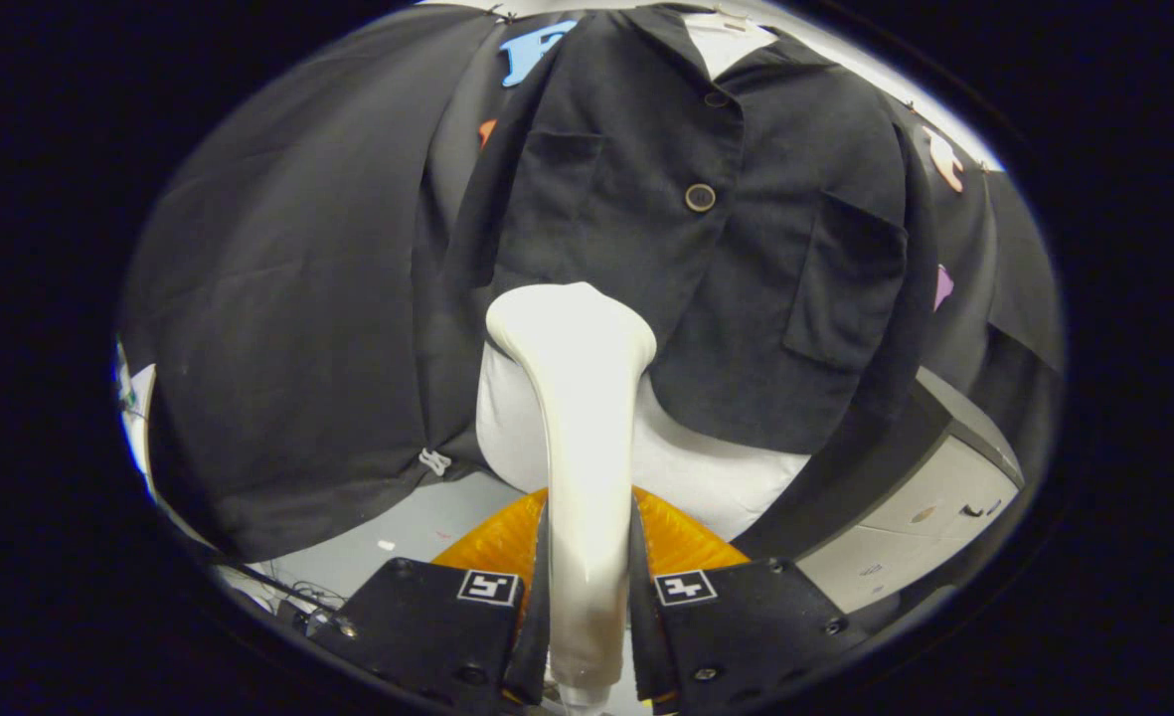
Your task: Iron the clothes twice with a garment steamer, once on the left side and once on the right side.
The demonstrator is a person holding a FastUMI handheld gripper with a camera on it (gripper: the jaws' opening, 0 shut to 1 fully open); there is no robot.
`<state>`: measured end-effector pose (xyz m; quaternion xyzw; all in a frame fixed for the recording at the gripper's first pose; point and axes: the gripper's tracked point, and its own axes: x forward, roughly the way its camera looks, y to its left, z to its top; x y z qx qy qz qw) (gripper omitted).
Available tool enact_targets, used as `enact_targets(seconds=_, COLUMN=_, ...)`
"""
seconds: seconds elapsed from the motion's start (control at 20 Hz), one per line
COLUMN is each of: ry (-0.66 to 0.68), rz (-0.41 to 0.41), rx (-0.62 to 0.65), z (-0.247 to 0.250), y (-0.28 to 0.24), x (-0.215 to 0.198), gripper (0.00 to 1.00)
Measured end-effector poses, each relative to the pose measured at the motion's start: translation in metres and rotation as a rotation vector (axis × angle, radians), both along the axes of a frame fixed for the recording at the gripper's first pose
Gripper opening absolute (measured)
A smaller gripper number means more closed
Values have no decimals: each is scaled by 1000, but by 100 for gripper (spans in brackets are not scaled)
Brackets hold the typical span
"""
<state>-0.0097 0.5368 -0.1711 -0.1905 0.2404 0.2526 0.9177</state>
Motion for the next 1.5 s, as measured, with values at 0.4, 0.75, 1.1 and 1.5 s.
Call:
enact_targets(seconds=0.4, ry=81, rz=-42, rx=49, z=-9, y=-45, x=-35, gripper=36)
enact_targets(seconds=0.75, ry=16, rz=-236, rx=172, z=61, y=-168, x=-23, gripper=36)
enact_targets(seconds=1.1, ry=-104, rz=-425, rx=270, z=137, y=-272, x=-1, gripper=36)
enact_targets(seconds=1.5, ry=-172, rz=-465, rx=349, z=175, y=-370, x=20, gripper=36)
